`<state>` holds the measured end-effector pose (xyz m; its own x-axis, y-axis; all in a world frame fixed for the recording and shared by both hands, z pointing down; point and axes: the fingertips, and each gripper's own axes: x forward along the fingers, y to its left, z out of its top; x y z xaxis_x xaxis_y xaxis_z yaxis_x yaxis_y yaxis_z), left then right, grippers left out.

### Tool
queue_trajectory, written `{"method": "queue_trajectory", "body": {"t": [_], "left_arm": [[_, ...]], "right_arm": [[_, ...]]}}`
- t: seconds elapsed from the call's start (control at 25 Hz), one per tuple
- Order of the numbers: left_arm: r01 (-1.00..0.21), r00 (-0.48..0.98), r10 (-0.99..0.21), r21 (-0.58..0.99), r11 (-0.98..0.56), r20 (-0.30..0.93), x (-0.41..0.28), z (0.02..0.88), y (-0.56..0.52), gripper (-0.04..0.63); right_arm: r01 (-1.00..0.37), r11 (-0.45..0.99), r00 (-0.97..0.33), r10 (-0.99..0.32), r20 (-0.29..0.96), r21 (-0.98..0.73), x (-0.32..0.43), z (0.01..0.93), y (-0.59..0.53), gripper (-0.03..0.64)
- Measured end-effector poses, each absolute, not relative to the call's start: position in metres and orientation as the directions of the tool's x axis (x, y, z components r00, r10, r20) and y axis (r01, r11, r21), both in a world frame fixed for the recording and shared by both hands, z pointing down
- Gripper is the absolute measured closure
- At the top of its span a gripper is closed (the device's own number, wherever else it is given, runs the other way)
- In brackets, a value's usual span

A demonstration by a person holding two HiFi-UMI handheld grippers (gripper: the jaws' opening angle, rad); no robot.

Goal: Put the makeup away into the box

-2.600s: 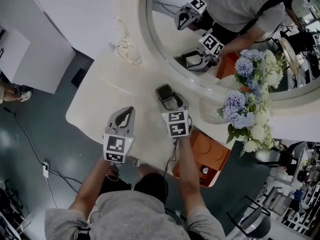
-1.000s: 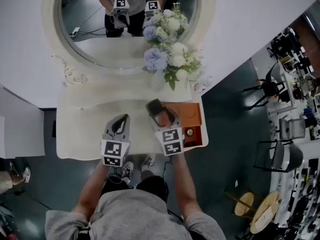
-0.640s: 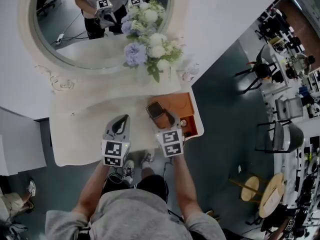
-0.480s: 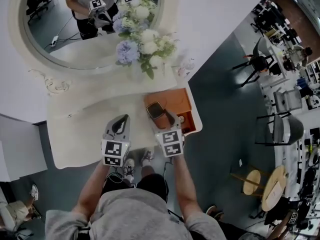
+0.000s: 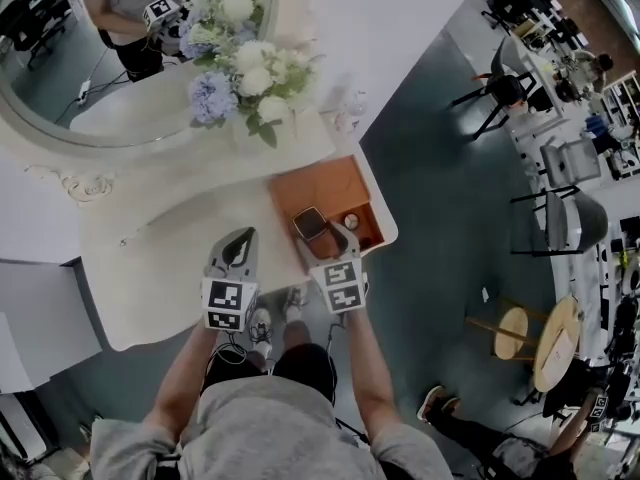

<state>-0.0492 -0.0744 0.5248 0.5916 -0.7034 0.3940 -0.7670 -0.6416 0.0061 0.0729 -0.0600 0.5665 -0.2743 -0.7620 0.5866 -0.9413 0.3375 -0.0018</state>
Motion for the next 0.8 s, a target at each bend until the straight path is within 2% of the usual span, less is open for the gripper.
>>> {"method": "queue_trajectory", "body": {"t": [0.8], "left_arm": [[-0.723, 0.624, -0.623, 0.047, -0.689, 0.471, -0.031, 0.576, -0.073, 0.594]], "right_arm": [[-0.955, 0.293, -0.240, -0.667, 0.706, -0.047, 0.086, 0.642, -0.037, 0.325]]}}
